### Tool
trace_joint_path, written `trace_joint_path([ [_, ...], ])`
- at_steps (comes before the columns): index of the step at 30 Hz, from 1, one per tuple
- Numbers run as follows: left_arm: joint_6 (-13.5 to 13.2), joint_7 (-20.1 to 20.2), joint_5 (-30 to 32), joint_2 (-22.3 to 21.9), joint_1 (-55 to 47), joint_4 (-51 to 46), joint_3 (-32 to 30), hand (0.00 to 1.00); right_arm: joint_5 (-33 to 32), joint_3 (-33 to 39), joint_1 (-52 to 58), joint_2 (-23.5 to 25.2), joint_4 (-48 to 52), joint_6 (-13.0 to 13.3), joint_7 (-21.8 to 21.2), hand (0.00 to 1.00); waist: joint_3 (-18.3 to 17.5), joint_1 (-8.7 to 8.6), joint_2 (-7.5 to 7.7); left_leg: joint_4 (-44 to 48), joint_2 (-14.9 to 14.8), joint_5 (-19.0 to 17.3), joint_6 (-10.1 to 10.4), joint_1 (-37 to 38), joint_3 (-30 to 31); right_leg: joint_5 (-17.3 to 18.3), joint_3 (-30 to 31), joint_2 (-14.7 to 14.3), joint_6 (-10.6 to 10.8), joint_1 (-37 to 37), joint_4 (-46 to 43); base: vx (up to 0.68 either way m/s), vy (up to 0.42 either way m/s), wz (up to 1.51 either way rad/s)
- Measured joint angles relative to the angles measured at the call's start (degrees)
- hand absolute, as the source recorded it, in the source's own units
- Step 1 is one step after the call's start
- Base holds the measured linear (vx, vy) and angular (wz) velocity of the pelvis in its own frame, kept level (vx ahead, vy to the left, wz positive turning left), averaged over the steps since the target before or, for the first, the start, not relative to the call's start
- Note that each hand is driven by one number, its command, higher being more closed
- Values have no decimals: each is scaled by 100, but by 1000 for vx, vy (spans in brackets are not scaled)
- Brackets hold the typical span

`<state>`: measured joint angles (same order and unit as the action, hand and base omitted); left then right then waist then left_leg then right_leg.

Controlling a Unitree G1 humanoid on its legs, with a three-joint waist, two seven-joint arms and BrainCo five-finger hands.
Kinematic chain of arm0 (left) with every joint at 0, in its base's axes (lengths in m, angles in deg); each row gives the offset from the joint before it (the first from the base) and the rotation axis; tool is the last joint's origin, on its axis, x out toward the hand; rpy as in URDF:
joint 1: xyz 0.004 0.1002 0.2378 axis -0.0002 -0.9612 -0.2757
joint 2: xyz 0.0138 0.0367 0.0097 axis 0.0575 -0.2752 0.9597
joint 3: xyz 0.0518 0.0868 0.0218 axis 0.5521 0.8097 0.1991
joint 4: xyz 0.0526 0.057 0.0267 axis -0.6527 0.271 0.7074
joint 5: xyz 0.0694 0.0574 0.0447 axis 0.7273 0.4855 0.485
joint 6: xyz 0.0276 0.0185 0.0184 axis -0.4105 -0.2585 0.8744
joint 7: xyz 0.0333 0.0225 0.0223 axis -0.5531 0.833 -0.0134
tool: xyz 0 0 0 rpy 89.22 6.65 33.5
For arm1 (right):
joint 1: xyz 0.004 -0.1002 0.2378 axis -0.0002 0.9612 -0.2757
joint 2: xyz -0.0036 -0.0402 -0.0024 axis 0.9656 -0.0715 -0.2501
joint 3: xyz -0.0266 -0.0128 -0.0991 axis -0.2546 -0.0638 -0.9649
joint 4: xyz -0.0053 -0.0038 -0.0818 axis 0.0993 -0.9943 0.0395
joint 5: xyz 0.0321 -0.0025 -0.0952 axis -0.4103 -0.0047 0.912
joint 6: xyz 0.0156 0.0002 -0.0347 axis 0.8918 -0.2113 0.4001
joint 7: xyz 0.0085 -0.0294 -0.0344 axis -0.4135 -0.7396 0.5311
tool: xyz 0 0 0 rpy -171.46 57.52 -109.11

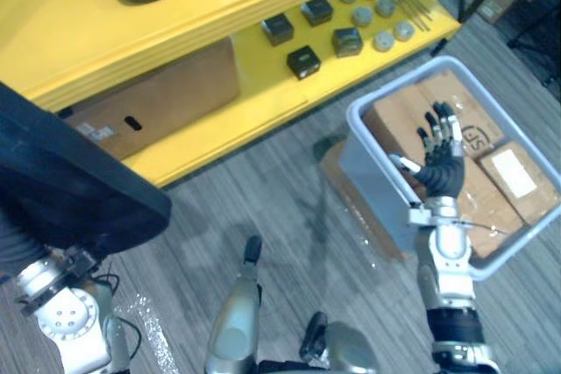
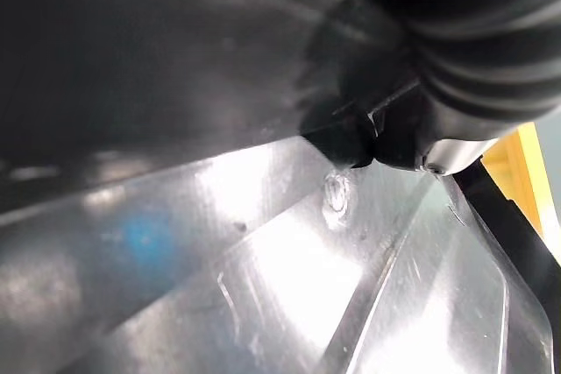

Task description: Walk over and take plastic housings, then place them on the shelf

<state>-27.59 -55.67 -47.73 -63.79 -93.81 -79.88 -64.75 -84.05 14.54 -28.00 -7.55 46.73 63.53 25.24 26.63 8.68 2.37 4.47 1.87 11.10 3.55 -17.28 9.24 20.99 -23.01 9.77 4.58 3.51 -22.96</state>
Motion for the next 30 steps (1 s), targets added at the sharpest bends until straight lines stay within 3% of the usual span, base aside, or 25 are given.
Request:
trace_joint_path([
  [6,-8,242,-125,8,-160,-1,-371,100,604,-224,-155,11,-190,6,156,0,28,106,-71,5,290,52,6,139,597,163,-73,50,-111,248,-458,53,-42,61],
  [10,-10,322,-121,4,-479,-2,-439,100,758,-251,-257,9,-194,2,154,0,24,211,-100,14,291,9,12,247,531,184,-52,34,-76,438,-240,-12,-28,-5],
  [13,-13,394,-94,-25,-564,-6,-471,100,716,-237,-229,-2,-243,-30,164,0,-18,280,-156,46,267,-14,11,273,362,208,-8,1,85,579,141,-38,-7,-30],
  [15,-16,400,1,-27,-613,-52,-477,100,591,-204,-103,-12,-329,-40,186,0,-87,284,-161,114,271,-78,5,320,295,219,-6,13,47,703,277,-27,46,-11],
  [17,-29,421,-5,-37,-706,-113,-547,100,419,-190,105,-9,-332,-36,260,0,-259,292,-82,568,294,-317,-157,128,132,182,28,55,-25,754,461,26,83,-12],
  [18,-63,487,-18,-44,-842,-200,-610,100,351,-97,305,33,-329,-35,320,0,-343,306,-49,1378,318,-760,-357,-186,-81,176,31,58,-35,847,511,118,103,-19],
  [19,-119,540,-23,-91,-1028,-310,-681,100,347,14,541,88,-326,-34,405,0,-413,309,-22,1879,300,-1239,-289,-279,-171,122,118,-4,-27,941,362,143,87,-21],
  [20,-159,555,-23,-143,-1076,-318,-698,100,344,72,627,104,-325,-34,420,0,-423,297,-41,2050,281,-1379,-262,-280,-185,79,181,23,-125,886,99,201,163,-23],
  [21,-170,570,-20,-246,-1120,-323,-685,100,305,194,804,154,-322,-32,449,0,-535,288,-72,2156,218,-1503,-362,-277,-192,-181,409,59,-405,526,-513,178,188,-20],
  [23,-169,586,-10,-205,-1113,-380,-709,100,240,435,916,317,-324,-16,468,0,-748,236,-19,1976,50,-1591,-460,-153,-192,-833,676,99,-464,20,-1288,203,203,-28],
  [26,-117,494,-10,-194,-786,-456,-701,100,228,607,896,280,-318,89,319,0,-897,35,-77,1739,-77,-1728,-558,211,-219,-185,1063,-30,-192,-371,-803,153,129,-17],
  [30,50,419,-7,-87,-389,-388,-668,100,189,800,941,173,-306,92,179,0,-993,-83,-156,1522,-130,-1780,-578,520,-177,-406,1699,-124,-45,-950,-1,148,93,5],
])
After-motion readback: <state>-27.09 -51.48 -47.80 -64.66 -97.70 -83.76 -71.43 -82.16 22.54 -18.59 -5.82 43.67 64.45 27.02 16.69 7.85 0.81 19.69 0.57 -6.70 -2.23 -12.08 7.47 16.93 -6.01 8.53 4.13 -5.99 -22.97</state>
